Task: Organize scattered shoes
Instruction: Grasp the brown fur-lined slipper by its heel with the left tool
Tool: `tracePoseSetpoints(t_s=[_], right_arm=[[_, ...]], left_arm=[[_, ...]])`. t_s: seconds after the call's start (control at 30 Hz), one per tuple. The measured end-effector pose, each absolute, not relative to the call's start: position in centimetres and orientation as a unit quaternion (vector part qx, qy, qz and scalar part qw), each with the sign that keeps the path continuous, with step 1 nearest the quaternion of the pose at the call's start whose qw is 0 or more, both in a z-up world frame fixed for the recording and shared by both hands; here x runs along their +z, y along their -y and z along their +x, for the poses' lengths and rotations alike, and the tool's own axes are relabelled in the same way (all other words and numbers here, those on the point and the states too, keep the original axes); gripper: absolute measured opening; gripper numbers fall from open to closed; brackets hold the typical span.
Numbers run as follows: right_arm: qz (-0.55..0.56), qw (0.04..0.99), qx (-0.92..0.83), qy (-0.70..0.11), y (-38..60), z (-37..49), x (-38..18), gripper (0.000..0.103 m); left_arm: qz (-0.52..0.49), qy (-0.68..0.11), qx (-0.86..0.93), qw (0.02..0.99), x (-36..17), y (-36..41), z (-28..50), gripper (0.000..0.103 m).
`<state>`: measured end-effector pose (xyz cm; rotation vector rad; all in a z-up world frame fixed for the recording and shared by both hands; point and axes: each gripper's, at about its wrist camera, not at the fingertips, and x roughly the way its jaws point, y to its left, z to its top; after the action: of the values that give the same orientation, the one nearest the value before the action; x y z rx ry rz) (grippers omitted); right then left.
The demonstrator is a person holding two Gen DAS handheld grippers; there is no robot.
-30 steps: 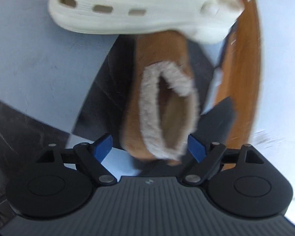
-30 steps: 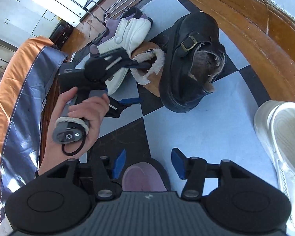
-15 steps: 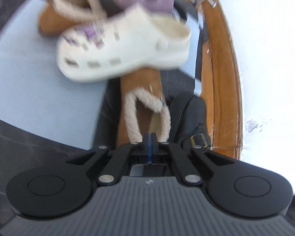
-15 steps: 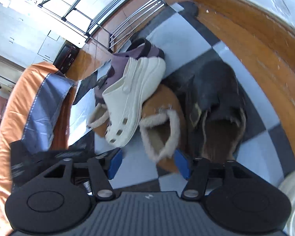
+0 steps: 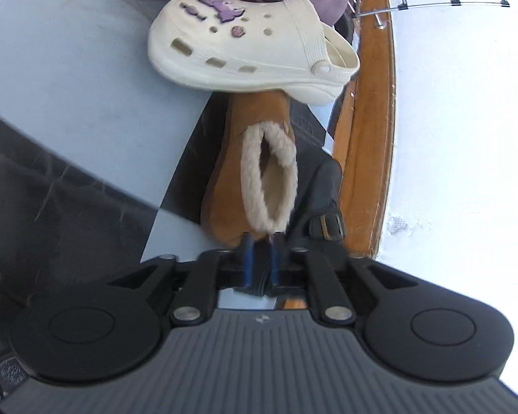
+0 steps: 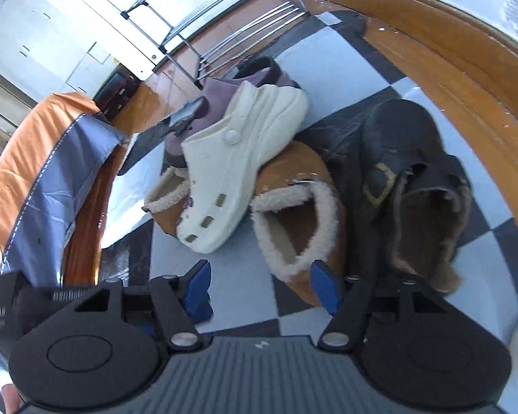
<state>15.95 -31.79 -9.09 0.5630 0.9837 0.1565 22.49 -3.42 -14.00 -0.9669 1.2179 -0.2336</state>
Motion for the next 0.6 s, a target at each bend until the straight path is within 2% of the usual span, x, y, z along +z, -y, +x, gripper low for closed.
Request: tracePoseSetpoints(t_s=[0.1,0.17,0.23,0.43,0.5,0.6], right_arm=[[0.279,0.837,0.066,-0.467,33.7,15.7,-9.0,0.066],[0.282,0.835,0.056,-0.47,34.7,15.9,-9.2,0.066],[0.286,0.831,0.053,-0.474,35.4,16.3,-9.6,0.066],[0.298,0.824,0.05,-0.48,36.2,17.6,-11.0,0.07],[0.31,0.821,0.048,-0.477,36.3,17.9,-11.3,0.075],[0.318,0.817,0.059,-0.478,36.2,18.3,-11.8,0.074]], left_arm=[[-0.438,-0.556,-0.096,0.7,-15.6,5.3,24.9,0.054],[-0.427,-0.57,-0.084,0.697,-17.1,6.4,26.0,0.054],[-0.386,-0.595,-0.066,0.701,-18.7,8.1,27.4,0.007],[-0.352,-0.57,-0.034,0.742,-17.4,8.9,25.9,0.005],[-0.4,-0.572,-0.018,0.716,-18.1,7.1,25.5,0.005],[-0.429,-0.563,-0.005,0.706,-18.3,4.4,25.6,0.005]])
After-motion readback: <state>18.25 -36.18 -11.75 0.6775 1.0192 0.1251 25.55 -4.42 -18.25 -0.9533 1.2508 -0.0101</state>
